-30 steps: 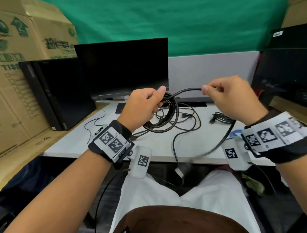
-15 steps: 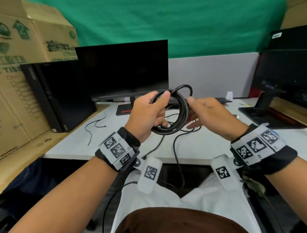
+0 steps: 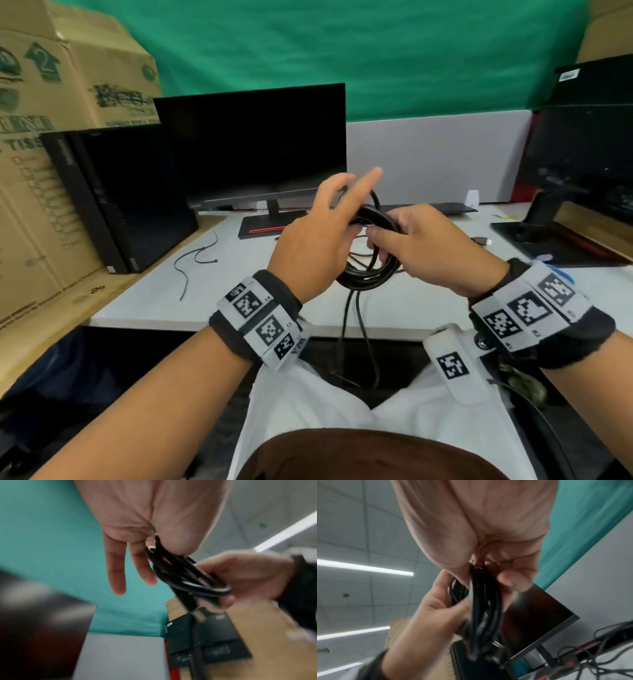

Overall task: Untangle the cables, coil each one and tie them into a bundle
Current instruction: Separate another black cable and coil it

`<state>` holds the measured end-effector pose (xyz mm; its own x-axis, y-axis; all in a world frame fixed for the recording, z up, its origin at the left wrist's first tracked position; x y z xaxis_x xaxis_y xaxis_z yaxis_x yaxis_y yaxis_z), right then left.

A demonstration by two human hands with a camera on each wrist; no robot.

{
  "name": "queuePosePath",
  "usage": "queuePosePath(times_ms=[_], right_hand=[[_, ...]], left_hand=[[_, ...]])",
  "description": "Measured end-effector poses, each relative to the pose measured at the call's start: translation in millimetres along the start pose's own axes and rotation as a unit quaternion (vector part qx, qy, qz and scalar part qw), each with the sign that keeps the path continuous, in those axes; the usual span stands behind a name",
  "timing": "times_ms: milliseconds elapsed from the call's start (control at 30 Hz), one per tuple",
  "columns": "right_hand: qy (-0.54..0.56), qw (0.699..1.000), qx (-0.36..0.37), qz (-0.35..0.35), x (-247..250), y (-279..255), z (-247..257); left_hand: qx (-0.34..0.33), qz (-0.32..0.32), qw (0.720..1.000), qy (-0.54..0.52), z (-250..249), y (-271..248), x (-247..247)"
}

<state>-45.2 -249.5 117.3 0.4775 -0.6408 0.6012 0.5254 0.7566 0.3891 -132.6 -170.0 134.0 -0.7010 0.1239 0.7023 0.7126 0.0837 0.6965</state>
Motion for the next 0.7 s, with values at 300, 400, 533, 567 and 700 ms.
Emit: queuePosePath(times_ms=[300,400,533,567,700], right_hand=[[0.254,0.952,-0.079,0.149,-22.0,-3.3,-12.5],[0.169,0.977,-0.073,0.111,-15.9,1.9,-19.0],[-0.051,0.99,0.06,-0.12,17.3,2.9,-3.5],[-0.093,0.976,0.128,-0.153,16.8,-2.7,8.1],[-0.176,0.94,0.232,-0.179,6.1,-11.9,16.8]], left_hand=[[0.012,0.045,0.998,0.037,14.9,3.0,0.8],[0.015,0.065,0.997,0.048,18.6,2.3,-5.8],[0.11,0.063,0.992,-0.023,38.2,1.8,-8.7],[0.135,0.064,0.988,-0.046,42.4,1.7,-9.7],[0.237,0.078,0.94,-0.235,54.2,-2.1,-21.9]])
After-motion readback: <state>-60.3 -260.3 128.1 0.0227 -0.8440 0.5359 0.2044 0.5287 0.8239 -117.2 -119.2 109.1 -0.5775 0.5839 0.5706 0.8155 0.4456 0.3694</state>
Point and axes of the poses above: each hand's wrist, its own y-axis towards the middle knuckle, its own x-axis out of the back of the hand, z = x × y, the point moved 9 cm from there along y, towards the middle knuckle, and after that the axes turned 1 degree about -y, right-handed, at the moved point
